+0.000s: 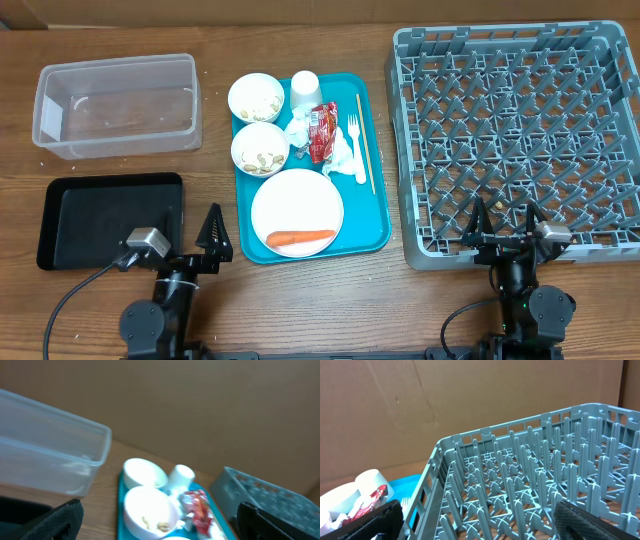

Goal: Sort waste into correct bins and load items into the dishwasher rack
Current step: 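Move the left gripper over the white plate toward the carrot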

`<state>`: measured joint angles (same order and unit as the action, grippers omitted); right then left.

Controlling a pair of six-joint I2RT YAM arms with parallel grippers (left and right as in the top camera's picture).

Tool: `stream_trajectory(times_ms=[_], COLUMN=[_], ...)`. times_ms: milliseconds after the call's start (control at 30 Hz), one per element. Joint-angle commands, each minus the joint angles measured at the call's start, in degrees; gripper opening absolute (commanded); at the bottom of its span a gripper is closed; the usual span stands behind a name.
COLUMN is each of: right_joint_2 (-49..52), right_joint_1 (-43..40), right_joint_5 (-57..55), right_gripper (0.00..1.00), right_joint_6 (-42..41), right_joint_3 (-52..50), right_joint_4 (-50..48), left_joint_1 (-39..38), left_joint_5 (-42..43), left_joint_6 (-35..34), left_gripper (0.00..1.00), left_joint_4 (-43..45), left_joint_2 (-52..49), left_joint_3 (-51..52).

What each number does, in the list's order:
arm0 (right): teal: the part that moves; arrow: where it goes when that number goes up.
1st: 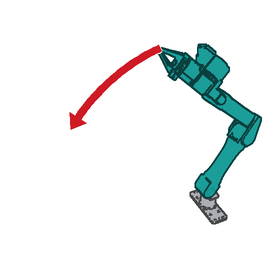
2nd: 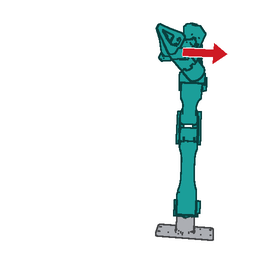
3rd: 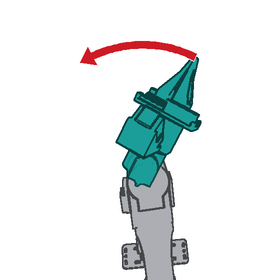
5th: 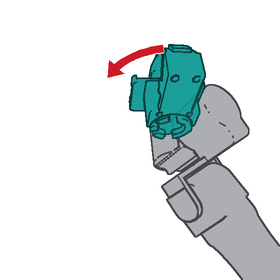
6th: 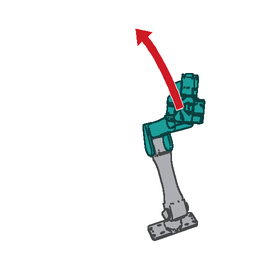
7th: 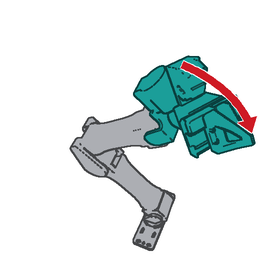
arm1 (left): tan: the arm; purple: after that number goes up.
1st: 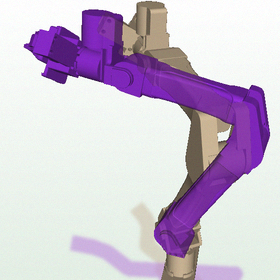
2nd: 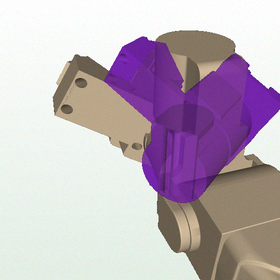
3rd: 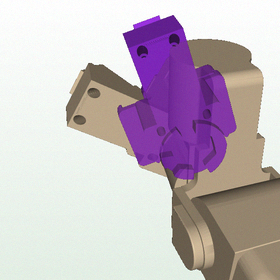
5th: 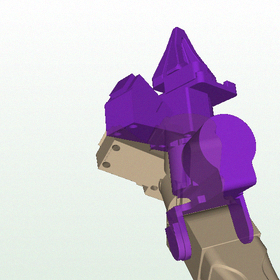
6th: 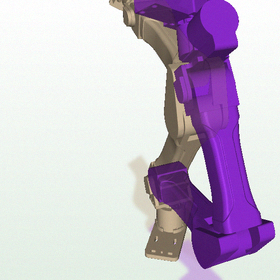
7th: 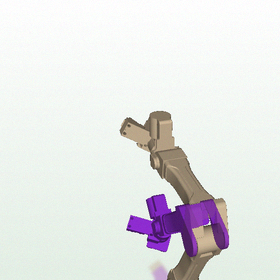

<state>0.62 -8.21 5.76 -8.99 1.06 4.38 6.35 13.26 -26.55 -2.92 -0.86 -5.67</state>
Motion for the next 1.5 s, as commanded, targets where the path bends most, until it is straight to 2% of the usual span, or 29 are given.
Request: stream_trajectory(times_ms=[0, 167, 333, 467, 567, 733, 800, 867, 967, 1000, 1100, 1167, 1300, 1400, 1467], right_joint_2=[-0.35, -0.35, -0.35, -0.35, -0.35, -0.35, -0.35, -0.35, -0.35, -0.35, -0.35, -0.35, -0.35, -0.35, -0.35], right_joint_1=[-0.17, -0.17, -0.17, -0.17, -0.17, -0.17, -0.17, -0.17, -0.17, -0.17, -0.17, -0.17, -0.17, -0.17, -0.17], right_joint_5=[0.33, 0.33, 0.33, 0.33, 0.33, 0.33, 0.33, 0.33, 0.33, 0.33, 0.33, 0.33, 0.33, 0.33, 0.33], right_gripper=[1.0, 1.0, 1.0, 1.0, 1.0, 1.0, 1.0, 1.0, 1.0, 1.0, 1.0, 1.0, 1.0, 1.0, 1.0], right_joint_6=[-0.2, -0.2, -0.2, -0.2, -0.2, -0.2, -0.2, -0.2, -0.2, -0.2, -0.2, -0.2, -0.2, -0.2, -0.2], right_joint_3=[-0.61, -0.59, -0.61, -0.59, -0.61, -0.59, -0.59, -0.59, -0.59, -0.59, -0.61, -0.59, -0.59, -0.61, -0.59], right_joint_4=[-0.22, -0.22, -0.22, -0.22, -0.22, -0.22, -0.22, -0.22, -0.22, -0.22, -0.22, -0.22, -0.22, -0.22, -0.22], left_joint_1=[-0.37, -0.37, -0.37, -0.37, -0.39, -1.25, -1.22, -1.22, -1.49, -2.14, -8.81, -19.82, -32.85, -36.3, -36.92], left_joint_5=[7.19, 5.9, 15.41, 25.77, 31.65, 29.42, 30.38, 34.4, 41.59, 39.54, 23.74, 10.38, 2.38, -0.74, -1.05], left_joint_6=[3.82, 8.09, 6.6, 7.82, 11.87, 17.4, 17.11, 13.0, 14.14, 14.16, 16.81, 19.47, 22.49, 22.53, 24.9], left_gripper=[1.0, 1.0, 1.0, 1.0, 1.0, 1.0, 1.0, 1.0, 1.0, 1.0, 1.0, 1.0, 1.0, 1.0, 1.0], left_joint_4=[-6.8, -2.75, -11.54, -18.75, -30.38, -52.87, -55.54, -53.51, -50.27, -51.65, -59.89, -65.33, -66.69, -68.08, -69.83], left_joint_2=[0.48, 0.48, -6.49, -21.86, -36.26, -54.14, -59.06, -63.23, -66.9, -67.87, -69.96, -71.82, -76.0, -78.82, -80.61], left_joint_3=[-10.86, -19.71, -26.03, -35.1, -45.51, -61.53, -65.31, -67.28, -68.54, -69.48, -74.01, -77.26, -77.42, -77.42, -77.42])
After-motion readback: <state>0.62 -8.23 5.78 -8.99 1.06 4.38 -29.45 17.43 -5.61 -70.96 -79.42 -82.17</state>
